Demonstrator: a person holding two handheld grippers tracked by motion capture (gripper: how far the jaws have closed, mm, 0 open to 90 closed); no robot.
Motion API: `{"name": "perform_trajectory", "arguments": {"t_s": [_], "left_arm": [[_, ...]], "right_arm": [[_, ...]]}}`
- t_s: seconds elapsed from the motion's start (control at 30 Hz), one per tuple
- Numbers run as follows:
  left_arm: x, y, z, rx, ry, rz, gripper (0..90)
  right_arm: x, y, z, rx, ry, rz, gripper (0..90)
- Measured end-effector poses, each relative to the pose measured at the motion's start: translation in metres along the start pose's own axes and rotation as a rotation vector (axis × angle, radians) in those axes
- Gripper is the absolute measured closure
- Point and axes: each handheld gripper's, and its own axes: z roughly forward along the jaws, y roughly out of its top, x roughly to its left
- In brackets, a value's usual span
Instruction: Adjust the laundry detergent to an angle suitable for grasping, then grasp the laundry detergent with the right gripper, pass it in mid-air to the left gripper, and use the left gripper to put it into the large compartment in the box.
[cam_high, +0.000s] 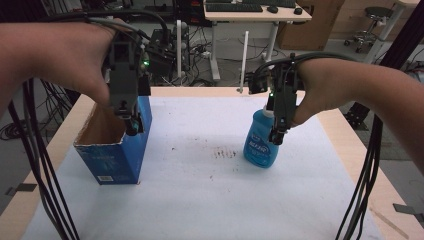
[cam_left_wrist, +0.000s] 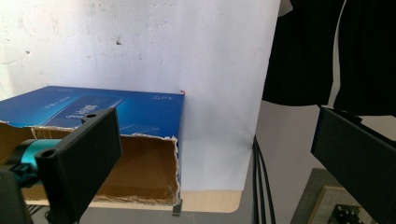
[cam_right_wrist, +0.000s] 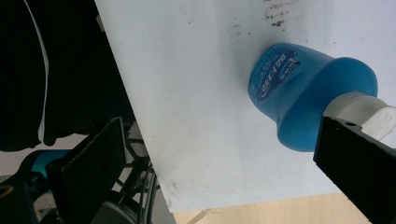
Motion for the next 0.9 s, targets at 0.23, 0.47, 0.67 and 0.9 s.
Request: {"name": "perform_trajectory", "arguments": {"t_s": [0.23,0.47,0.67,0.9], "left_arm": [[-0.0032,0.0037,-0.0007,0.002,0.002,-0.006,1.8],[-0.0047,0.0054,0.0001,0.005,0.009,-0.005,1.8],[-0.0041,0.0055,0.0006,-0.002,0.011,-0.005,1.8],[-0.0022,0.0079,0.0023,0.007,0.002,-0.005,1.8]], "right_arm": [[0.0037,-0.0012,-0.0012,-0.003,-0.010,0.007,1.7],[0.0075,-0.0019,-0.0026,0.001,-0.016,0.006,1.7],[0.0084,-0.0026,-0.0019,0.006,-0.012,0.005,1.7],[0.0067,-0.0047,-0.0024,0.001,-0.016,0.013,1.7]]}}
